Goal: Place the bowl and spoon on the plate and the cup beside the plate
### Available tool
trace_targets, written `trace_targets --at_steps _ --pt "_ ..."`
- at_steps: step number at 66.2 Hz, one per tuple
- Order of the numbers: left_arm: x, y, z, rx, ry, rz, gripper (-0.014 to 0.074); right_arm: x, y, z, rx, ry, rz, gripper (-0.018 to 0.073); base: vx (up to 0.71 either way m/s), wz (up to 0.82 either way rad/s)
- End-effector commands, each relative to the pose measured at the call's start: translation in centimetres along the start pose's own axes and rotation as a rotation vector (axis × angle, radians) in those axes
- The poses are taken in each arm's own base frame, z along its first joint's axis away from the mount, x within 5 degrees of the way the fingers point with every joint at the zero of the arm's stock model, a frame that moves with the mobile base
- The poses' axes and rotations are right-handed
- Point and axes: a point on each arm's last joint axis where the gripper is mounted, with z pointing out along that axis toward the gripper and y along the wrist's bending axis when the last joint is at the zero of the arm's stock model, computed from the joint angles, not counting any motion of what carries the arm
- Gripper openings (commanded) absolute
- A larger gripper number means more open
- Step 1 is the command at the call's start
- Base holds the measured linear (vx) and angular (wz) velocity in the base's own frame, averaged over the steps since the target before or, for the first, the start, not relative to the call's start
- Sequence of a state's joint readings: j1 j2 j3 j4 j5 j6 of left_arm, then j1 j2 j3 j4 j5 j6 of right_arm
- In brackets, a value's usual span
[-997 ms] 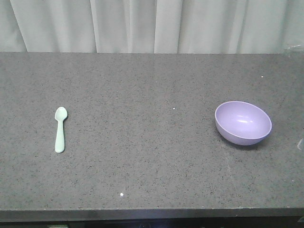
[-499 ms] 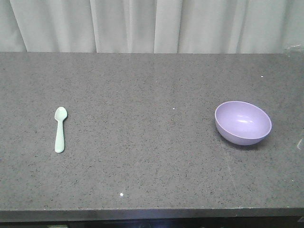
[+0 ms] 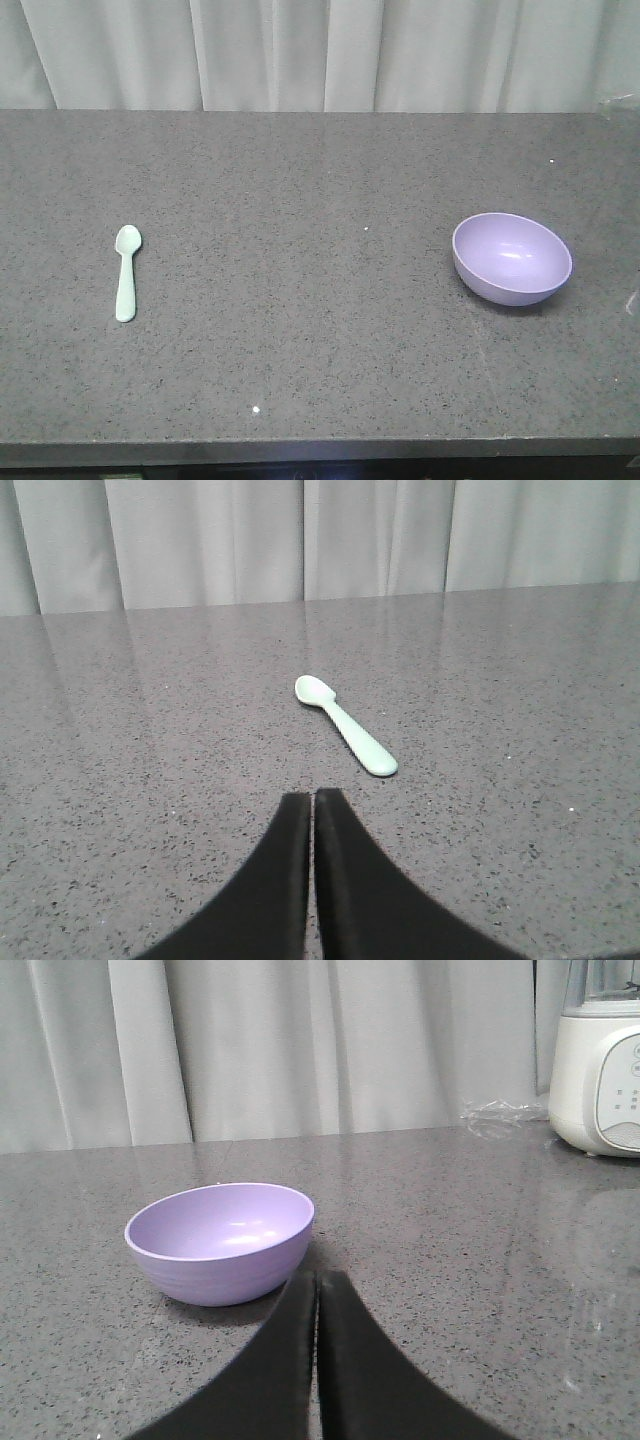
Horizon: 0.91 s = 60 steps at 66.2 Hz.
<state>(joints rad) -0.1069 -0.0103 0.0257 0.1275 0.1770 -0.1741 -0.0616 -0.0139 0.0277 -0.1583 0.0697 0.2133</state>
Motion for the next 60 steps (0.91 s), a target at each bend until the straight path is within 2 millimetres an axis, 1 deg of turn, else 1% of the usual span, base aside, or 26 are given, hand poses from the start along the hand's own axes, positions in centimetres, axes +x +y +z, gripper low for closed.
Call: trace_targets --at_steps 1,60 --pt "-0.83 -0.11 -0.01 0.010 -0.067 -0.014 -0.0006 -0.57 0.11 -0.06 -0.011 -0.077 -0.007 -0.0003 0.00 0.00" --pt "-0.83 -0.11 -0.01 0.010 -0.067 -0.014 -0.0006 -0.57 0.11 -0.06 -0.011 -0.077 -0.007 -0.0003 0.00 0.00"
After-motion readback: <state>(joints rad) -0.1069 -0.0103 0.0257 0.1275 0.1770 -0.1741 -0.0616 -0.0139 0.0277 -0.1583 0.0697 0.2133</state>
